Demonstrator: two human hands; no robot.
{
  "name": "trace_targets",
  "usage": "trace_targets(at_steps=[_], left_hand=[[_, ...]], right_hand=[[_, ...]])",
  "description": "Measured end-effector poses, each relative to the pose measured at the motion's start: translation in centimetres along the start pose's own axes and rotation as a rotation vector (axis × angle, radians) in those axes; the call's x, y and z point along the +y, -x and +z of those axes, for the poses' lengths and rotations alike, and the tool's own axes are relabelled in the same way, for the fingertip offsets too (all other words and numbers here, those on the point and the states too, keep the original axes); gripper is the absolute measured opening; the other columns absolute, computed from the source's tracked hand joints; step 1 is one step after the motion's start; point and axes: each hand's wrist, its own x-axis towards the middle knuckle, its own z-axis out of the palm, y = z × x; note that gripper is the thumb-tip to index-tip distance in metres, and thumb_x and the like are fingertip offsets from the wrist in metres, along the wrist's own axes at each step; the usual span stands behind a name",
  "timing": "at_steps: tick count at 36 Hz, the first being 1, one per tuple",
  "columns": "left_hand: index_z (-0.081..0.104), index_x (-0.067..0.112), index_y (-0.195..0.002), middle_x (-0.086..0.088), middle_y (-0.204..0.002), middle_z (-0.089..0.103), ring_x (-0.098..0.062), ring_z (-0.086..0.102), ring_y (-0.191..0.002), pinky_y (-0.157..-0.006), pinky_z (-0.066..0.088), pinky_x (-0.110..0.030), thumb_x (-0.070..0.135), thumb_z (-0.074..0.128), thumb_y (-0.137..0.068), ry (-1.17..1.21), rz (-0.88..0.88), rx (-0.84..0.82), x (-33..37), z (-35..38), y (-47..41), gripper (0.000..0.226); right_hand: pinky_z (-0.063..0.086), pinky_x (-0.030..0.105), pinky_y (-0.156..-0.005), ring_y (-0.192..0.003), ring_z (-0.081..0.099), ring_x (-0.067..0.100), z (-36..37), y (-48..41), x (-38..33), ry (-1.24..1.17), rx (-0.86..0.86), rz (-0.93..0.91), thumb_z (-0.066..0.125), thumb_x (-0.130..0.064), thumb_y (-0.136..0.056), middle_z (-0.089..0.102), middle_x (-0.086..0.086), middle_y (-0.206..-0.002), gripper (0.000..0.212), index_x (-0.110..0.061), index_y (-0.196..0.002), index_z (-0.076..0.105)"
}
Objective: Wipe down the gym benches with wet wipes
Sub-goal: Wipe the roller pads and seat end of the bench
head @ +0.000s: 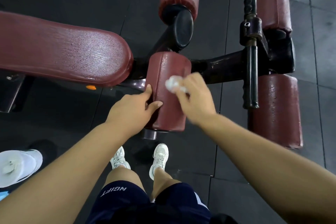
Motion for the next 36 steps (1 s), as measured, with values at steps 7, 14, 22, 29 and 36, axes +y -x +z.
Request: trace_targets(at_steps=[7, 14, 22, 29, 36], left_hand=[[0.027, 0.046, -0.142, -0.008, -0.096, 0.068, -0.018, 0.061, -0.074, -0.065, 0.042, -0.028, 0.047, 0.038, -0.096, 0.273, -0.083, -0.069, -2.3, 0.8, -0.4, 0.047], [0.054, 0.026, -0.128, -0.01, -0.118, 0.064, -0.031, 0.056, -0.11, -0.09, 0.047, -0.04, 0.038, 0.041, -0.097, 0.073, -0.009, 0.044, -0.9, -0.7, -0.3, 0.036], [0.033, 0.033, -0.143, 0.004, -0.142, 0.046, -0.03, 0.051, -0.118, -0.085, 0.046, -0.038, 0.037, 0.034, -0.1, -0.071, 0.018, 0.096, 0.9, 0.4, 1.0, 0.043], [0.04, 0.038, -0.139, -0.01, -0.11, 0.067, -0.03, 0.06, -0.095, -0.079, 0.046, -0.035, 0.037, 0.037, -0.099, 0.153, -0.064, 0.05, -1.5, 1.2, -0.2, 0.04], [0.057, 0.027, -0.122, -0.003, -0.121, 0.063, -0.027, 0.056, -0.111, -0.089, 0.047, -0.041, 0.04, 0.038, -0.097, 0.068, -0.031, 0.049, -0.6, -0.3, 0.1, 0.034]], right_hand=[[0.046, 0.033, -0.059, -0.071, 0.049, 0.025, -0.7, 6.0, 0.4, 0.013, -0.235, -0.363, 0.053, -0.01, -0.088, 0.052, 0.011, -0.086, 0.015, -0.011, -0.103, 0.055], [0.037, 0.012, -0.071, -0.083, 0.048, 0.011, -0.2, -5.2, 0.6, -0.022, 0.055, 0.197, 0.051, -0.012, -0.092, 0.051, 0.006, -0.098, 0.012, -0.009, -0.098, 0.061], [0.042, 0.024, -0.076, -0.083, 0.051, 0.015, -0.3, -1.8, 0.6, 0.006, 0.004, 0.077, 0.051, -0.012, -0.095, 0.051, -0.001, -0.094, 0.022, -0.017, -0.113, 0.062], [0.048, 0.033, -0.061, -0.069, 0.047, 0.023, -0.6, 6.9, 0.4, 0.005, -0.219, -0.364, 0.049, -0.003, -0.085, 0.056, 0.01, -0.081, 0.017, -0.005, -0.097, 0.061], [0.044, 0.025, -0.081, -0.085, 0.052, 0.02, -0.3, -4.6, 0.9, 0.001, 0.033, 0.063, 0.047, -0.004, -0.091, 0.053, 0.001, -0.096, 0.011, -0.007, -0.091, 0.058]])
